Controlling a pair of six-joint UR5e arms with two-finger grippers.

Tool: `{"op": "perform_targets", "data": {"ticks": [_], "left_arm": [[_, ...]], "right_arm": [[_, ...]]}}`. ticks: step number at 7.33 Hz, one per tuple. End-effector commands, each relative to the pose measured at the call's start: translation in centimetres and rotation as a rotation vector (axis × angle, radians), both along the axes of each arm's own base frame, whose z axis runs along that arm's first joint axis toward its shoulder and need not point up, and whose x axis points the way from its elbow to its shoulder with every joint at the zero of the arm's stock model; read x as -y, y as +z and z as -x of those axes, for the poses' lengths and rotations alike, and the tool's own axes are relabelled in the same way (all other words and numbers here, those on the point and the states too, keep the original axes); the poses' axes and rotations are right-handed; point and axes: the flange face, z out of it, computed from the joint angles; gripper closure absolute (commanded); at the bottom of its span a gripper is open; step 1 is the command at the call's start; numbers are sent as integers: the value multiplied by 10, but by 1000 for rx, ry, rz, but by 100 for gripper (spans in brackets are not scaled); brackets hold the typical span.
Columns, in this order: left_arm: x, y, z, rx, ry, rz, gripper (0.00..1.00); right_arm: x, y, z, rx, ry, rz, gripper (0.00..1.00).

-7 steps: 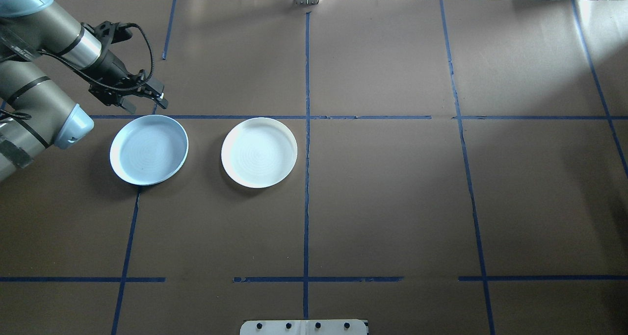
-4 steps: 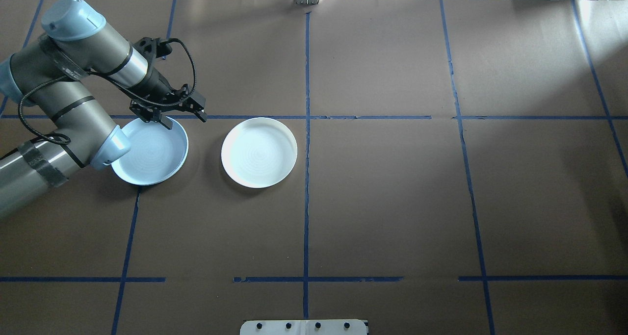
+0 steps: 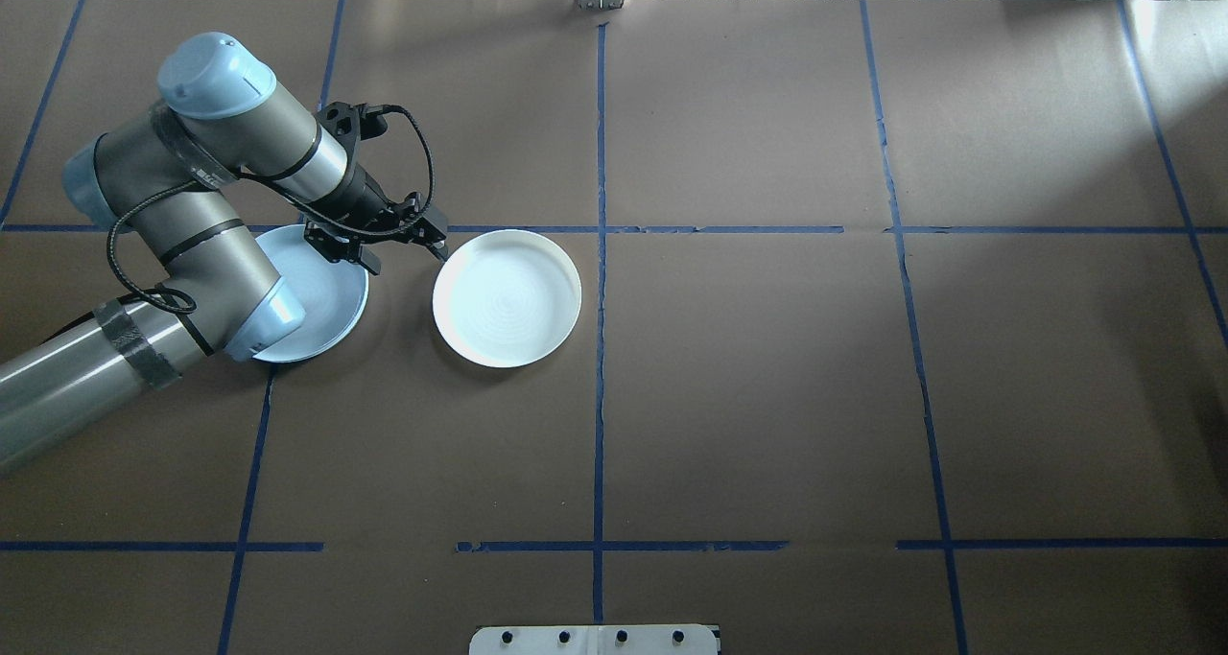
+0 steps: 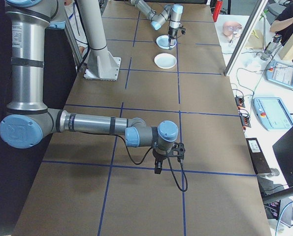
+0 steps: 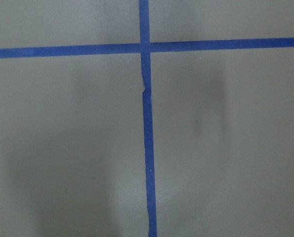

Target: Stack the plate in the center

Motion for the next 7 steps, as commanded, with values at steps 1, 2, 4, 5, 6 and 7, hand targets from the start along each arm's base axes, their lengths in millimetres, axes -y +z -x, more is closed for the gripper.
{"op": "perform_targets", "data": {"ticks": [1,2,4,5,6,7], "left_arm": [[-12,-2,-32,-25,28,-7,3],[-16,0,-37,-20,32,-3,7],[-13,4,-35,-5,20,-4,48],[-14,4,-36,-6,22,-2,74],[-15,5,-37,-4,21,0,83],[-15,5,-37,-4,22,-1,86]], "right_arm": [[0,0,0,0,0,1,0],[0,0,0,0,0,1,0],[0,0,0,0,-1,-2,0],[0,0,0,0,-1,0,0],[0,0,0,0,0,-1,0],[0,0,0,0,0,-1,0]]}}
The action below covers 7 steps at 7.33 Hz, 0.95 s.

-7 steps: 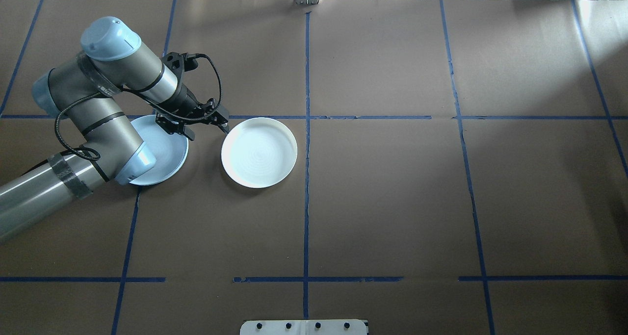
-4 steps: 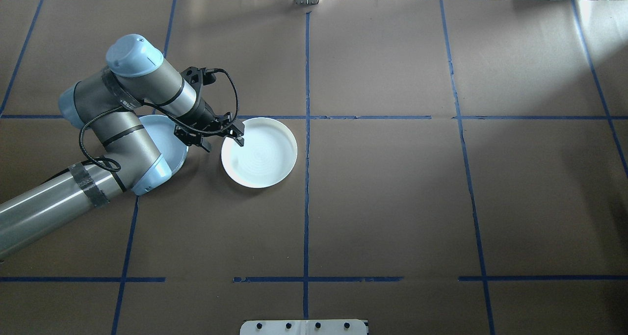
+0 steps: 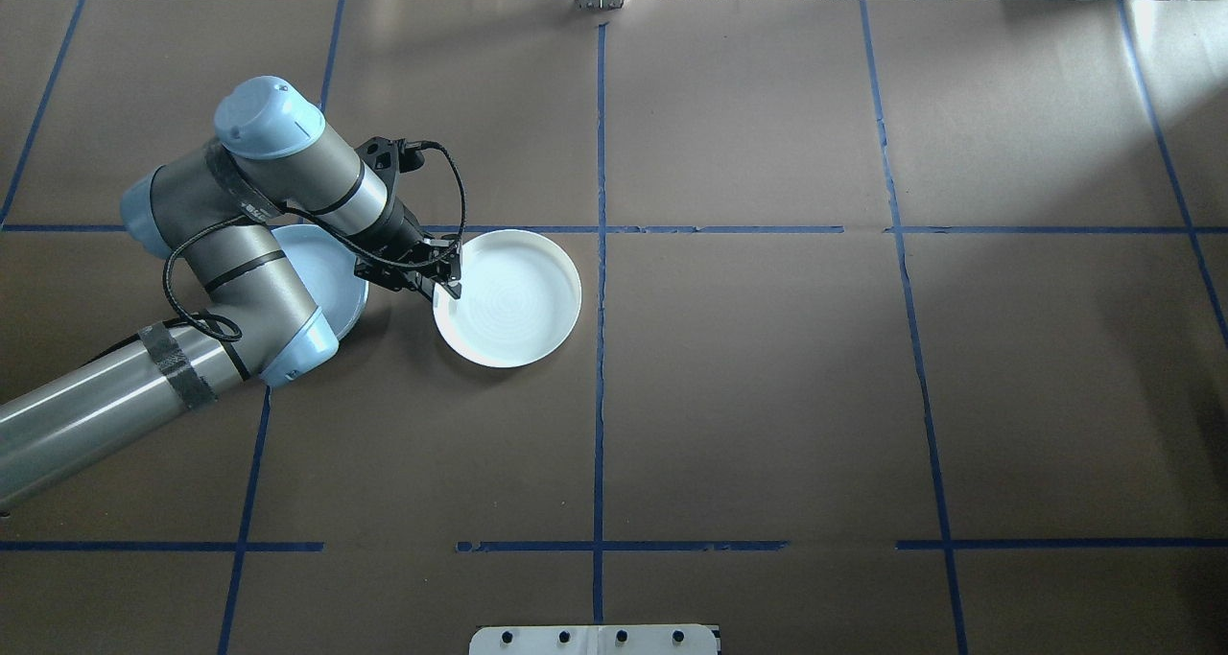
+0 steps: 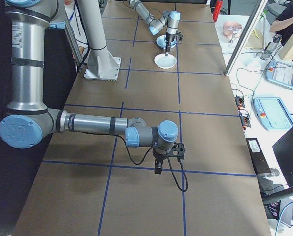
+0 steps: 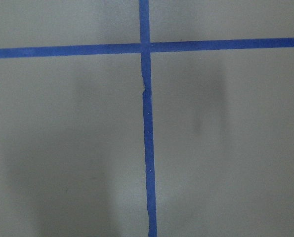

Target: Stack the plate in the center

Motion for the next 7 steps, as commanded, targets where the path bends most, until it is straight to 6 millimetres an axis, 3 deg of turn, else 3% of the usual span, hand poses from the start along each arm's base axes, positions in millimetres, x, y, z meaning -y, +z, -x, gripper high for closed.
{"op": "perform_targets", "data": {"ticks": [1,3,4,5,6,7], "left_arm": [[0,0,-1,1,1,0,99],[7,-12,14,-23,-20,-18,100],[16,-24,44,-49,-54,-43,100],[23,-18,89,-65,-87,-45,100],[18,1,130,-67,-115,-41,100],[15,35,167,-54,-124,-65,100]], "right_arm": [[0,0,0,0,-1,0,0],[0,0,0,0,-1,-1,0],[0,0,0,0,-1,-1,0],[0,0,0,0,0,0,0],[0,0,0,0,0,0,0],[0,0,0,0,-1,0,0]]}}
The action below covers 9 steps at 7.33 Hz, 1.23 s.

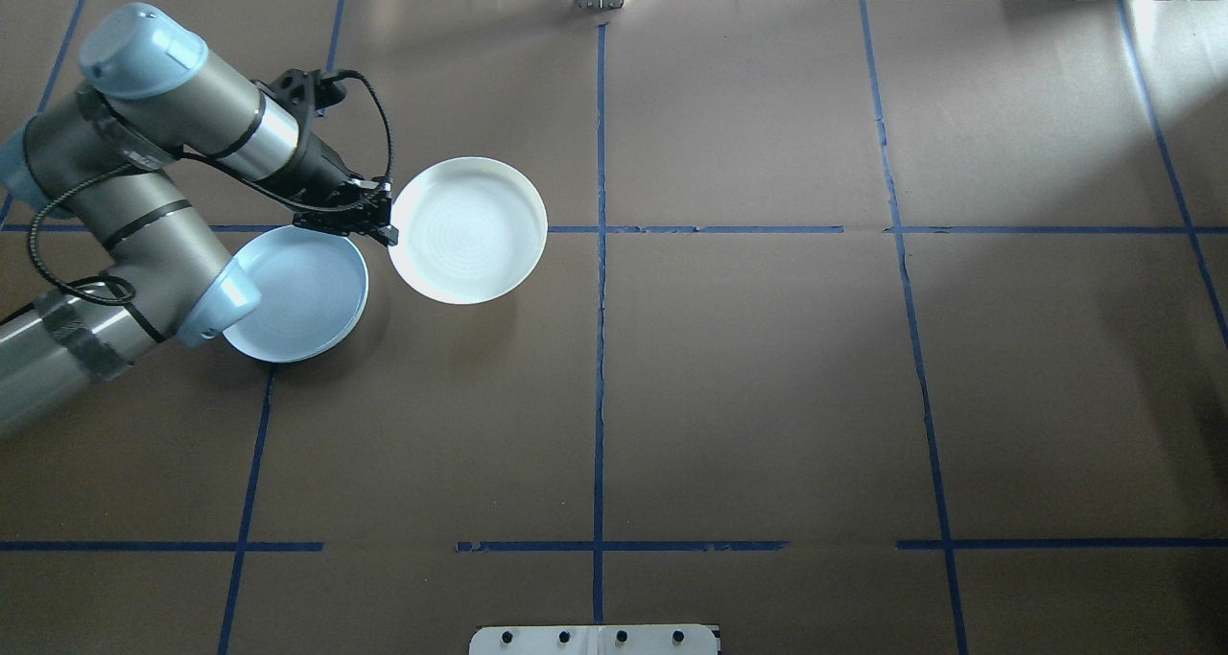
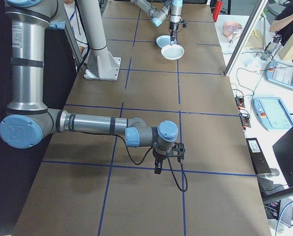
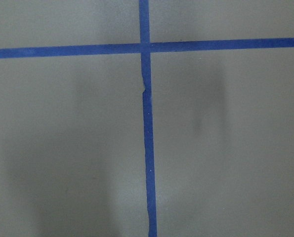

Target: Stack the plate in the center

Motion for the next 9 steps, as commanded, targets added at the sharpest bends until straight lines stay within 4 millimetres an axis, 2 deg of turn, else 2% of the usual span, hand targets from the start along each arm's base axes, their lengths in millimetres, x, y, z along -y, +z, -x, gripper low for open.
{"op": "perform_targets", "data": {"ticks": [1,2,3,5,9], "left_arm": [[-13,80,82,17,30,-7,100],[-20,114,106,41,48,-47,100],[-30,138,113,65,57,-33,100],[-28,149,109,98,67,-10,100],[-22,152,106,123,81,12,100]], "right_arm": [[0,0,0,0,0,0,0],[0,0,0,0,-1,-1,0],[0,0,0,0,0,0,0],[0,0,0,0,0,0,0],[0,0,0,0,0,2,0]]}}
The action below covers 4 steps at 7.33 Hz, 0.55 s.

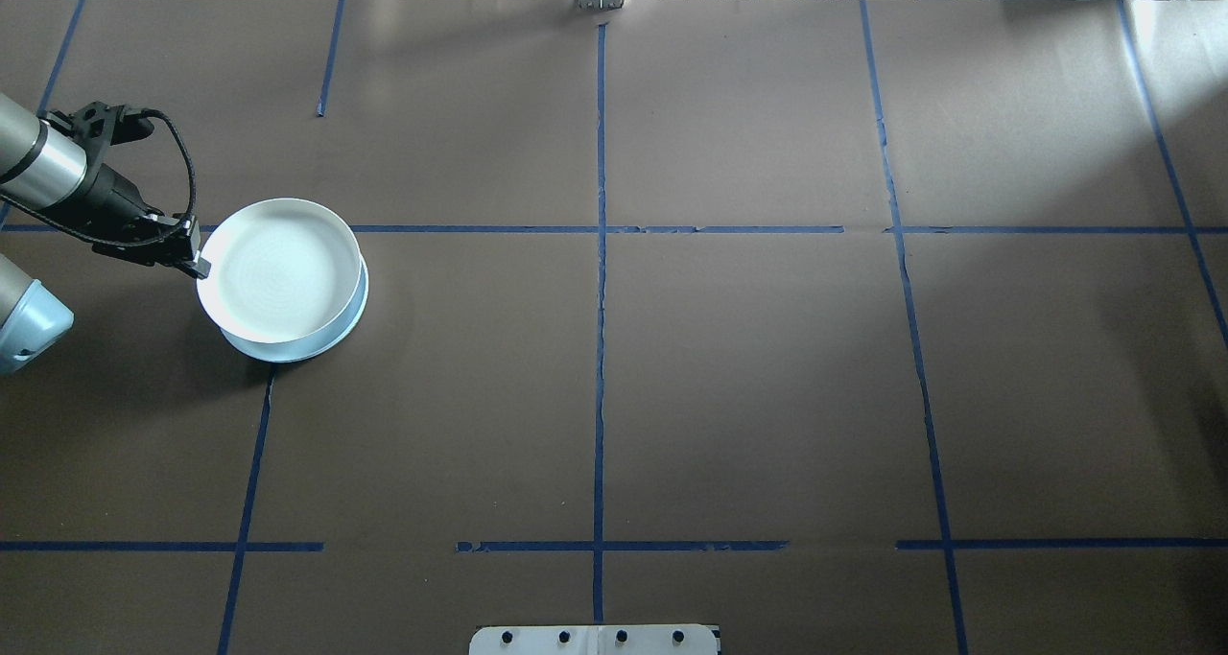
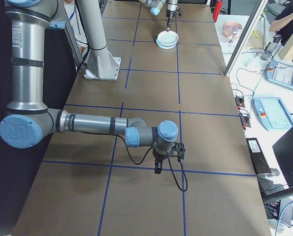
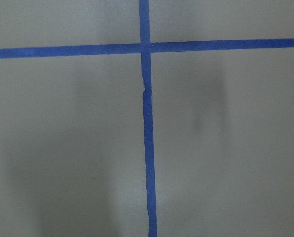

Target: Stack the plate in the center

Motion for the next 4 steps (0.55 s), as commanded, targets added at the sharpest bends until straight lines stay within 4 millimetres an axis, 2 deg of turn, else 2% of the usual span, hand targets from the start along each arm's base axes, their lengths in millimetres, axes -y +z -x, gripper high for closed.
{"op": "perform_targets", "data": {"ticks": [1,2,4], "left_arm": [[1,3,-1,8,2,11,100],[4,0,-3,5,2,7,100],[5,-2,-5,3,4,3,2]], "right_arm": [[0,0,0,0,1,0,0],[0,0,0,0,1,0,0],[0,0,0,0,-1,-1,0]]}}
